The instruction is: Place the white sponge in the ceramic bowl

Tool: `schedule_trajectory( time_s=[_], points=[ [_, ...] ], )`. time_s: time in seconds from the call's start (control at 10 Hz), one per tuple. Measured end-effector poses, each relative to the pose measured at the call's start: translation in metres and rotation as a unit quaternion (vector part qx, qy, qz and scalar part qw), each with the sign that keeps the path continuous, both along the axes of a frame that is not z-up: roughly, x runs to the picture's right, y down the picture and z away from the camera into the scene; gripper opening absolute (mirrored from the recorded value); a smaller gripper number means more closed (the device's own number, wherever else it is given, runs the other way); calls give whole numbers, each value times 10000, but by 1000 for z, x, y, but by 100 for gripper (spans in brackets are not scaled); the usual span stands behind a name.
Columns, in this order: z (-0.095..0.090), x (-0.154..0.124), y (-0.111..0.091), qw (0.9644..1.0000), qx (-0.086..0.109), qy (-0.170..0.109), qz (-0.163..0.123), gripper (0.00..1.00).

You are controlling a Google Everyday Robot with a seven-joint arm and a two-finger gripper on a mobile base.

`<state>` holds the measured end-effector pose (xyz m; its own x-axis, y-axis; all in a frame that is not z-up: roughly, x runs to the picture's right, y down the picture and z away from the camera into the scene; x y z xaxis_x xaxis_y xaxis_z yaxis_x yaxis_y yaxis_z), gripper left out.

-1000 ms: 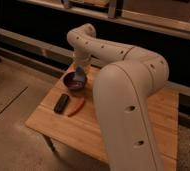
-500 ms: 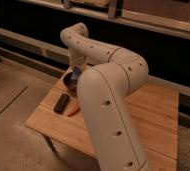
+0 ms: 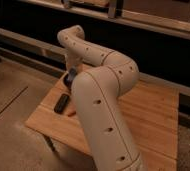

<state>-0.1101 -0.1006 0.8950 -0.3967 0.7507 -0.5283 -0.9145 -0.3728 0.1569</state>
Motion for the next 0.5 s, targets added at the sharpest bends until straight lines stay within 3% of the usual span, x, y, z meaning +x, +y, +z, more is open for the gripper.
schedule_trajectory(
  time_s=[0.5],
  points=[
    [11, 12, 12, 9997, -111, 37, 193, 0]
  ],
)
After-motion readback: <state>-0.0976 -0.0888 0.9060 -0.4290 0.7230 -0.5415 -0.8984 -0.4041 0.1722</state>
